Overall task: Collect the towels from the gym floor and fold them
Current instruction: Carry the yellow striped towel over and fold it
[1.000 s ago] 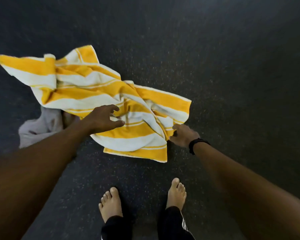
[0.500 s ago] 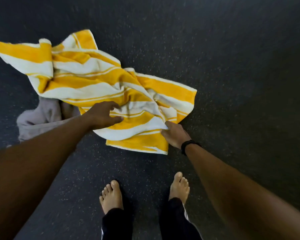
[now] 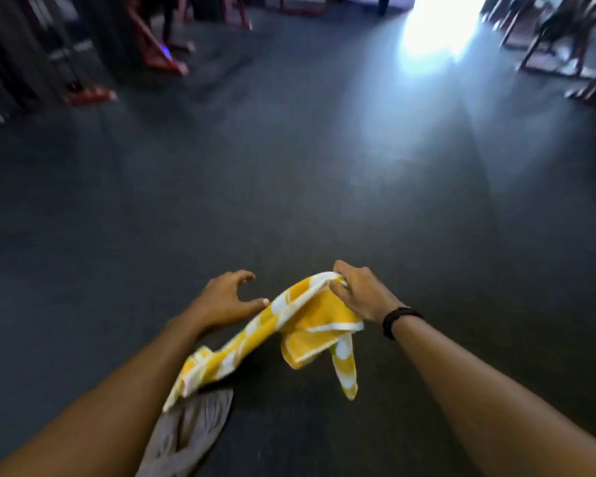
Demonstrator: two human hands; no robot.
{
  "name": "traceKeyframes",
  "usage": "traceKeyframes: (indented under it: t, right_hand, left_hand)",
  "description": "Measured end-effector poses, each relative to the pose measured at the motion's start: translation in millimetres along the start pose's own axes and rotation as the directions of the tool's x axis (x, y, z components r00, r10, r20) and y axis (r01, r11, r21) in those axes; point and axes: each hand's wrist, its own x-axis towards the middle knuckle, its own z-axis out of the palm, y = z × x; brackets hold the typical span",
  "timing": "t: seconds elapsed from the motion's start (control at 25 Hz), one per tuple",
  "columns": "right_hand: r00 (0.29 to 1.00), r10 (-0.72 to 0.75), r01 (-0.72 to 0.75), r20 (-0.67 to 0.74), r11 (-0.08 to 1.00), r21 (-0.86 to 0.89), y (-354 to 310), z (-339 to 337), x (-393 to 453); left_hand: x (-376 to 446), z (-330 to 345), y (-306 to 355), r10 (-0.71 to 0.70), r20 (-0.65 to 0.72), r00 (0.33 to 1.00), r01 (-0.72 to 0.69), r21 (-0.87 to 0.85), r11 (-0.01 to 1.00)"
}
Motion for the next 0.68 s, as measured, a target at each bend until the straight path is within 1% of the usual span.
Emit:
traceKeyframes:
  t: [0.12, 0.2, 0.28, 0.4, 0.52, 0.68]
  right_hand:
    - [0.988, -0.079, 0.071, -0.135, 0.996, -0.062, -53, -134, -15]
    - [0.972, -0.122, 0.098, -0.199, 0.987, -0.125, -79, -216, -36]
    - [0.962, -0.120, 0.064, -0.244, 0.972, -0.226, -97, -288, -62]
    - [0.950, -0.138, 0.041, -0.281, 0.944, -0.327, -115, -377, -100]
    - [0.913, -0.114, -0.038, -0.393, 0.932, -0.359, -129, -458, -155]
    - [0.853, -0.082, -0.155, -0.515, 0.903, -0.401, -134, -530, -229]
  left_hand:
    - [-37, -84, 85, 0.053, -0.088, 0.995, -0.056, -0.033, 0.998]
    - [-62, -133, 136, 0.092, -0.139, 0.986, -0.097, -0.029, 0.995]
    - [-81, -173, 183, 0.154, -0.179, 0.972, -0.160, -0.017, 0.987]
    - [-98, -210, 245, 0.252, -0.222, 0.942, -0.261, -0.011, 0.965]
    - [-117, -235, 312, 0.364, -0.271, 0.891, -0.376, 0.011, 0.927]
    - [-136, -262, 378, 0.465, -0.288, 0.837, -0.481, 0.016, 0.877]
